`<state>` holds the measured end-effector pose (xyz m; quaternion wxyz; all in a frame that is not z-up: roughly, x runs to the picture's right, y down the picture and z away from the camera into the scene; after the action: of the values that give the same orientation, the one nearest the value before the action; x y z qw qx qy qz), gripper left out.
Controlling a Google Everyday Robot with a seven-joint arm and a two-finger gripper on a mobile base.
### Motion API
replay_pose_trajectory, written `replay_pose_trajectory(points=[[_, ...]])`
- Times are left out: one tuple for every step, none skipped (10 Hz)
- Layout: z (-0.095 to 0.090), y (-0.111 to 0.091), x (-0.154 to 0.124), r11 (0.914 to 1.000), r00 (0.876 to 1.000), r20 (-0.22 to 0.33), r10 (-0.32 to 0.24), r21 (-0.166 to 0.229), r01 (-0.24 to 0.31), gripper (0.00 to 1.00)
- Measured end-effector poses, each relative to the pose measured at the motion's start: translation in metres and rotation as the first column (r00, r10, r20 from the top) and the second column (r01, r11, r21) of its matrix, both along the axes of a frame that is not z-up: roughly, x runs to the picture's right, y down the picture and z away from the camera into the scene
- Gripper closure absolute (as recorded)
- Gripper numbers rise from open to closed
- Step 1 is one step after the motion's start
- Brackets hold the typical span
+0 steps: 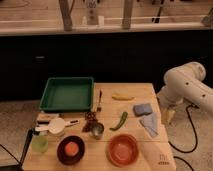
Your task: Place banana in red bowl
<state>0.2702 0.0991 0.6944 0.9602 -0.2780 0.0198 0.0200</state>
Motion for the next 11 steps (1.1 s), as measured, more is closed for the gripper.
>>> replay_pose_trajectory(points=[[0.006, -0.006, -0.016, 1.0, 1.0, 0.006, -0.006, 0.003, 0.006, 0.2], [0.011, -0.01, -0.026, 0.9999, 1.0, 0.01, -0.012, 0.006, 0.012, 0.2], [0.019, -0.017, -0.034, 0.9998, 1.0, 0.017, -0.019, 0.011, 0.019, 0.2], [0.028, -0.021, -0.034, 0.9997, 1.0, 0.019, -0.023, 0.011, 0.022, 0.2], [0.033, -0.024, -0.035, 0.9996, 0.999, 0.021, -0.025, 0.011, 0.025, 0.2], [0.038, -0.025, -0.039, 0.9996, 0.999, 0.02, -0.028, 0.009, 0.028, 0.2], [0.044, -0.025, -0.045, 0.9995, 0.999, 0.02, -0.032, 0.008, 0.032, 0.2], [0.05, -0.029, -0.055, 0.9993, 0.999, 0.03, -0.037, 0.012, 0.036, 0.2], [0.066, -0.033, -0.058, 0.9991, 0.999, 0.036, -0.04, 0.015, 0.04, 0.2], [0.074, -0.033, -0.06, 0.999, 0.998, 0.04, -0.042, 0.013, 0.042, 0.2], [0.079, -0.031, -0.063, 0.999, 0.998, 0.044, -0.043, 0.011, 0.043, 0.2]])
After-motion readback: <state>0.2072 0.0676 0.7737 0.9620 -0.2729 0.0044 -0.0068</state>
